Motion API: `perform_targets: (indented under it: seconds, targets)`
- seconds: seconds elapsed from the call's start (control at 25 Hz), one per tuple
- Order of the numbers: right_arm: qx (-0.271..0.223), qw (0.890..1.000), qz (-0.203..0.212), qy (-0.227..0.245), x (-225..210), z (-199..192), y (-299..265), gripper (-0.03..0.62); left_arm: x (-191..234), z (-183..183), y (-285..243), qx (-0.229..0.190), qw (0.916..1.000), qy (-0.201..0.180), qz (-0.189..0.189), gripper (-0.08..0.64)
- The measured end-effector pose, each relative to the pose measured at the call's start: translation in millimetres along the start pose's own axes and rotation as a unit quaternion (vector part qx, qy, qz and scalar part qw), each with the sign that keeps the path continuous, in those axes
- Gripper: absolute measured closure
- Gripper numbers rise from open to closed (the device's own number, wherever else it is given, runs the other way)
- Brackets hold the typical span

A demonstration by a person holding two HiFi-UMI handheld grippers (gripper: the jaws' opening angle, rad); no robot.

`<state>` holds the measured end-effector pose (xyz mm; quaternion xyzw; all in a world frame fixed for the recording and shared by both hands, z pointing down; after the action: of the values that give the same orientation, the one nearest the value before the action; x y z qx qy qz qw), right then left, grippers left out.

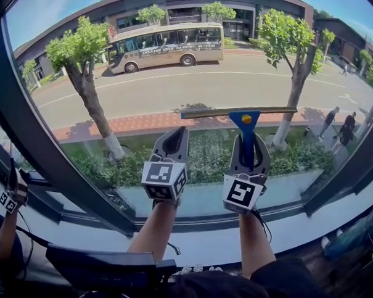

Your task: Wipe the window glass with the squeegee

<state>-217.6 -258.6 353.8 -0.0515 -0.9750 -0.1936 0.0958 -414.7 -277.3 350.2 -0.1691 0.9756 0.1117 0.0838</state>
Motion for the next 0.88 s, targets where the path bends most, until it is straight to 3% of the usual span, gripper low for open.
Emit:
perform_targets:
  seconds: [0.24,0.88]
  targets:
    - [0.015,1.000,0.003,-0.003,8,-30,18,0.449,-7,-44,15,0.020,0.9994,0.023,0.014,0.558]
    - [0.050,0.999,0.012,0.010,24,-46,24,0.449,-3,-50,24,0.040,0.9977,0.051,0.020,0.558]
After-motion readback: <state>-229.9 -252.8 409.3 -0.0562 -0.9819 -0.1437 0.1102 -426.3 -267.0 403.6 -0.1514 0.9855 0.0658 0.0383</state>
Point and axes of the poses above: the fingertips, and each gripper's own axes: y backward along the fingers, x to its left, z out of its top, the point moved 6 cm from there along y, backward along the fingers, and after that the axes turned 6 degrees about -y, right-handed, at the moved point
